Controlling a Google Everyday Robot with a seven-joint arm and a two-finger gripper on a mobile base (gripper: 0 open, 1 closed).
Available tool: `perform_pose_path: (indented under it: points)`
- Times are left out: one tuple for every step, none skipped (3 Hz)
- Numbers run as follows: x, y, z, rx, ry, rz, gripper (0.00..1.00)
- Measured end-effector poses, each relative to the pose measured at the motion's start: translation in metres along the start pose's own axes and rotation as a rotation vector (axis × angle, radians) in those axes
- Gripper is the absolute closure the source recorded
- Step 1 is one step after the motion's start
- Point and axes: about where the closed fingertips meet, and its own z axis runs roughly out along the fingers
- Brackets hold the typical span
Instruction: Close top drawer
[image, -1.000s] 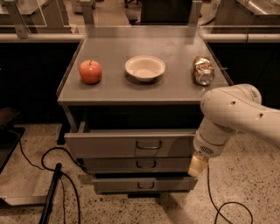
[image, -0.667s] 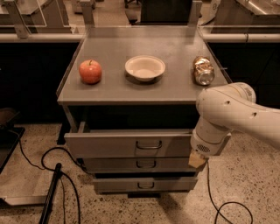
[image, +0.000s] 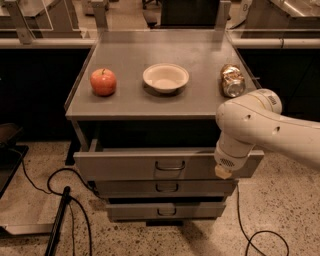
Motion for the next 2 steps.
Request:
perform_pose_path:
  points:
    - [-0.003,-0.018,0.002,0.059,0.012,0.005,1.00]
    - [-0.005,-0.036,0.007,0.095,0.020,0.010,1.00]
